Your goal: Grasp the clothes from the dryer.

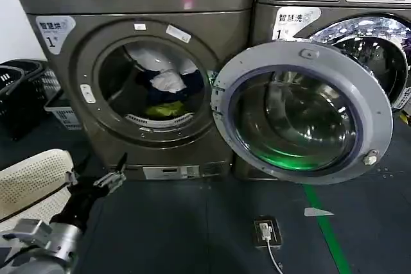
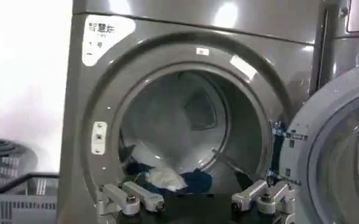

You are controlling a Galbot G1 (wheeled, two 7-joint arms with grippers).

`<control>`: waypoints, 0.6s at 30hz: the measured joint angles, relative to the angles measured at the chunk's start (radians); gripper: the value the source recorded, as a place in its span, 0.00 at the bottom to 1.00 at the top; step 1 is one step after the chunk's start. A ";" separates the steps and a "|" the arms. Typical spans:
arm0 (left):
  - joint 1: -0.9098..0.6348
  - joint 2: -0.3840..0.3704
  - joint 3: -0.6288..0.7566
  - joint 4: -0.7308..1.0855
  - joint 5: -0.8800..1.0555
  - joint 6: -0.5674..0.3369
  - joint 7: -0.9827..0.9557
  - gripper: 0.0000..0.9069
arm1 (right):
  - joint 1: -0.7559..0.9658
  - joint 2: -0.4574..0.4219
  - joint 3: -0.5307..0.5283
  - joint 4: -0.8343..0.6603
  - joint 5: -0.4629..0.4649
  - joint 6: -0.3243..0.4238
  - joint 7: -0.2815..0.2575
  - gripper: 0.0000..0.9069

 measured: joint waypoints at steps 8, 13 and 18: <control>0.004 -0.003 -0.003 -0.004 0.001 0.000 0.000 1.00 | 0.002 -0.002 -0.006 0.002 0.000 0.007 -0.003 1.00; 0.006 -0.005 -0.004 -0.006 0.001 0.000 0.000 1.00 | 0.003 -0.004 -0.011 0.003 0.000 0.008 -0.005 1.00; 0.004 -0.005 -0.003 -0.005 0.001 -0.001 0.000 1.00 | 0.006 -0.003 -0.018 0.007 0.000 0.010 -0.006 1.00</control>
